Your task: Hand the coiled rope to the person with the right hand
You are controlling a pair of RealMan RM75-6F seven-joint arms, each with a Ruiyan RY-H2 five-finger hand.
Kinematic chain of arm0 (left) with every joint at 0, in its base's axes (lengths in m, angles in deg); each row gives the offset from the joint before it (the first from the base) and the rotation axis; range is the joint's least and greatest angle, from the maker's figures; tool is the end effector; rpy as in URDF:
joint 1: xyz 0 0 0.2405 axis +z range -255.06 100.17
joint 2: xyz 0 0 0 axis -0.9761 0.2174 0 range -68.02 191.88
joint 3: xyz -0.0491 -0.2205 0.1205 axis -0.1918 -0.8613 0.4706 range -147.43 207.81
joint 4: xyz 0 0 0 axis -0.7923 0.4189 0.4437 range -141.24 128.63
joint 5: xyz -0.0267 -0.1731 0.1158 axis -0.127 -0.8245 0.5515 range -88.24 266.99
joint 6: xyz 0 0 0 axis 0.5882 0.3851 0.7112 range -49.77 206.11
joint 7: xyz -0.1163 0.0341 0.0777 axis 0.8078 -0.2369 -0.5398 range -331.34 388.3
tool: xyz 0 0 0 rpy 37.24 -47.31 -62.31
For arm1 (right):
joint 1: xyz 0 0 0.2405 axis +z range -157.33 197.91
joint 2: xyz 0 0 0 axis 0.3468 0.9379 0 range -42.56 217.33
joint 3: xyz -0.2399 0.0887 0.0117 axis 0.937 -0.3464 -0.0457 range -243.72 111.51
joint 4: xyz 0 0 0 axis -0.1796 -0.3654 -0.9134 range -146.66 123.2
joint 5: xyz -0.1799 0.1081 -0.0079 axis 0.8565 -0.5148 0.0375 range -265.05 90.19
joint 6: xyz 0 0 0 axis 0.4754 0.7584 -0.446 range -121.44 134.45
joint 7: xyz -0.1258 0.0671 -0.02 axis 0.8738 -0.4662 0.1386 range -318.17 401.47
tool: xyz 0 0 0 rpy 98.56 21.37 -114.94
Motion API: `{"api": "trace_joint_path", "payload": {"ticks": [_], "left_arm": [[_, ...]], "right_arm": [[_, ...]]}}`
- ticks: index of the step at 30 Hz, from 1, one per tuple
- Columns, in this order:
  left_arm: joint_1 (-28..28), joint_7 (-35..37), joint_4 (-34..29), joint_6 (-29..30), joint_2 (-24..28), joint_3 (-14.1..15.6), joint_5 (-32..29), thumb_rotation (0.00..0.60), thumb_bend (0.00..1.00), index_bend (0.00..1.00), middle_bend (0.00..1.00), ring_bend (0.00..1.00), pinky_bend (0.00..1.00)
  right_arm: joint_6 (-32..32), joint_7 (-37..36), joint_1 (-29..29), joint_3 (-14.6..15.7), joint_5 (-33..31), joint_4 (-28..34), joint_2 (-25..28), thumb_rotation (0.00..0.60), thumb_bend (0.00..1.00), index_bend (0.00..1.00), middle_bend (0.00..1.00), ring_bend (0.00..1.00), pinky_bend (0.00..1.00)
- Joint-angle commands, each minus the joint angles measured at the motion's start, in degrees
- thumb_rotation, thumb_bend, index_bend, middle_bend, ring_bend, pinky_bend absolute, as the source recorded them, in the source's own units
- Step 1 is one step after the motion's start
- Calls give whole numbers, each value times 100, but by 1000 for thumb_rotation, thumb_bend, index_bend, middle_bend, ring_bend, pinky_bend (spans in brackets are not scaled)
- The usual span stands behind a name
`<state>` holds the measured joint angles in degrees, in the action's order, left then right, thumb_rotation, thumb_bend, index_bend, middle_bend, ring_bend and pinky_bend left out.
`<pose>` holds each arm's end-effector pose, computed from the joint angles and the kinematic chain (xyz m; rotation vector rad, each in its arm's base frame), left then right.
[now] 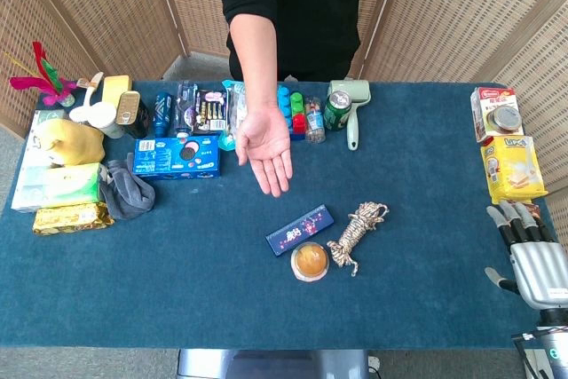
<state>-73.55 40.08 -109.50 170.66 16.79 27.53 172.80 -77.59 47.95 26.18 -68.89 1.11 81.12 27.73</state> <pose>-0.3073 0.1316 0.2612 -1.1831 -0.9317 -0.9062 -0.3068 -0.1864 0.1784 1.4934 -0.7441 0.7976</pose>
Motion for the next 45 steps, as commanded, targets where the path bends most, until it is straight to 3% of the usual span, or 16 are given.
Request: {"api": "trace_joint_path", "payload": {"ticks": [1,8,13,21,30,32,45], "left_arm": [[1,-12,5,19,-4,3,32,600,168,54,47,75,91],[42,43,24,88,-11,13,66,600,168,53,47,75,92],[33,77,37,61,-14,9,52,600,168,53,47,75,91],[22,20,9,43,-29,-9,7,600,168,53,46,75,91],[-39,-42,-1,-76,-38,-39,-84,600,168,53,47,75,91],[-41,-37,-2,-82,-36,-41,-90,600,168,53,47,75,91],[-44,45,23,-96,-22,-54,-105,600,167,54,47,75,91]], "right_arm": [[29,-104,29,58,121,-39,4,600,0,0,0,42,141],[254,-308,156,187,347,-105,-44,600,0,29,21,41,141],[862,-357,607,306,739,-208,-111,600,0,71,41,48,141],[1780,84,1389,205,982,-135,-284,600,0,109,94,108,176],[2939,832,2130,-57,401,-57,-658,600,47,113,102,111,181],[3068,1002,2212,-104,260,-51,-721,600,96,113,101,110,184],[3614,2091,2711,-301,-711,-102,-1214,600,180,114,106,111,185]]}}
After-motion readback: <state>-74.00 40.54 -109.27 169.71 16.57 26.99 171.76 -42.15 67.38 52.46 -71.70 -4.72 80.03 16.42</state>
